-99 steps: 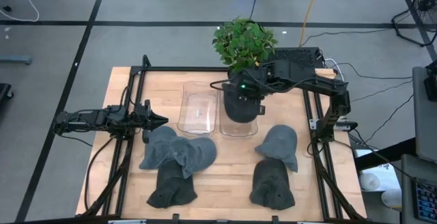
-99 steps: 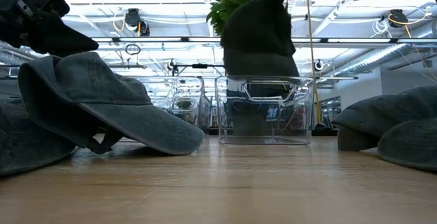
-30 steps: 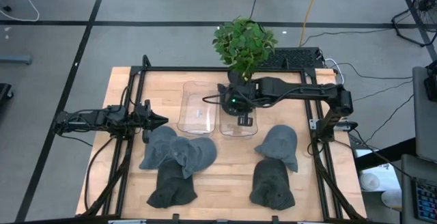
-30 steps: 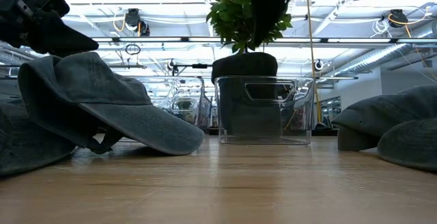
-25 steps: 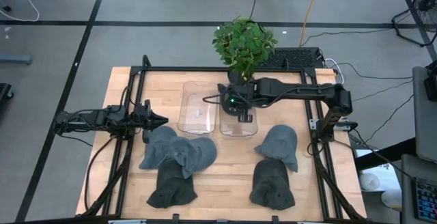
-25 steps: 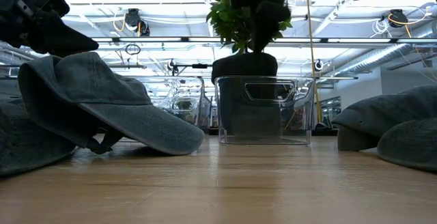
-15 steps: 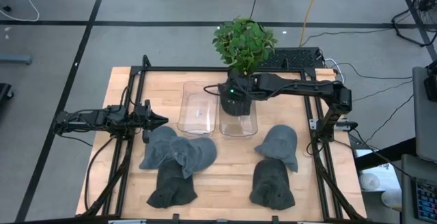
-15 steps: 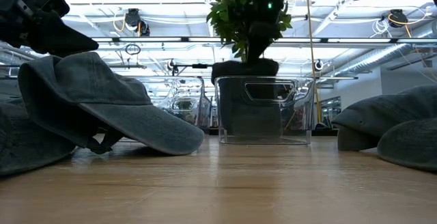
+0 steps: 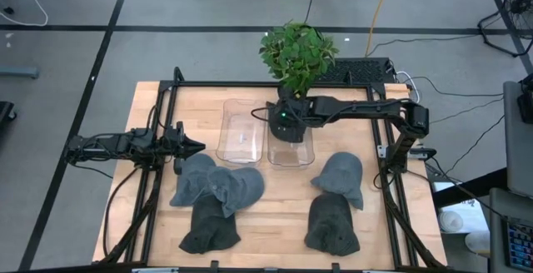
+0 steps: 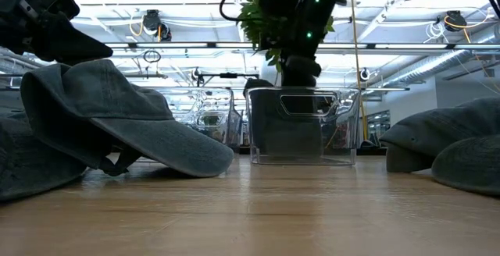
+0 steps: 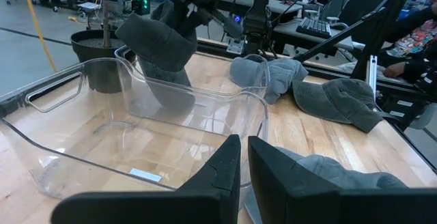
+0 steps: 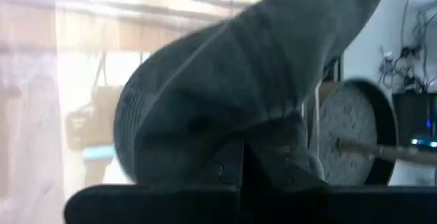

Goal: Pick & Place hat
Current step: Put the top black cap into the right transparent bin, then put the right black cap into the right transparent bin

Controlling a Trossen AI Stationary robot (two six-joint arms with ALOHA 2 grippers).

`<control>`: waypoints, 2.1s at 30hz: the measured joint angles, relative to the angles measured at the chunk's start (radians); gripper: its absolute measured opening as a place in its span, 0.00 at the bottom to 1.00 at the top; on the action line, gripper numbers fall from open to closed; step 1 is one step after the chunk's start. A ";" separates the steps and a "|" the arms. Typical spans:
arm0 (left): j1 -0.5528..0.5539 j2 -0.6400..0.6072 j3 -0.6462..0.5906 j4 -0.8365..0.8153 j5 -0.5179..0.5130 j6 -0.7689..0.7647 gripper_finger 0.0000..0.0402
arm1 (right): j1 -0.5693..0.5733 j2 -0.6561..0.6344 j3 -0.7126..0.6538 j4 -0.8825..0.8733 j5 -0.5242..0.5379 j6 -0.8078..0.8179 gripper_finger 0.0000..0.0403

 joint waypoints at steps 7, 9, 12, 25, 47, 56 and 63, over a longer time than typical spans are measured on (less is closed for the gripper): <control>0.000 0.000 0.000 0.000 0.000 0.000 0.09 | -0.018 0.000 -0.089 0.047 -0.024 -0.008 0.00; 0.000 0.000 0.000 0.000 0.000 0.000 0.09 | -0.020 0.000 -0.117 0.055 -0.027 -0.003 0.00; 0.000 0.000 0.000 0.000 0.000 0.000 0.09 | -0.020 0.000 -0.123 0.079 -0.026 -0.007 0.00; 0.000 0.000 0.000 0.000 0.000 0.000 0.09 | -0.058 0.067 -0.120 0.077 -0.078 0.021 0.00; 0.000 0.000 0.000 0.000 0.000 0.000 0.09 | 0.092 -0.175 0.042 -0.225 0.054 0.156 0.00; 0.000 0.000 0.000 0.000 0.000 0.000 0.09 | 0.149 -0.220 0.188 -0.497 -0.056 0.404 0.00; 0.000 0.000 0.000 0.000 0.000 0.000 0.09 | 0.151 -0.220 0.302 -0.631 -0.245 0.539 0.00</control>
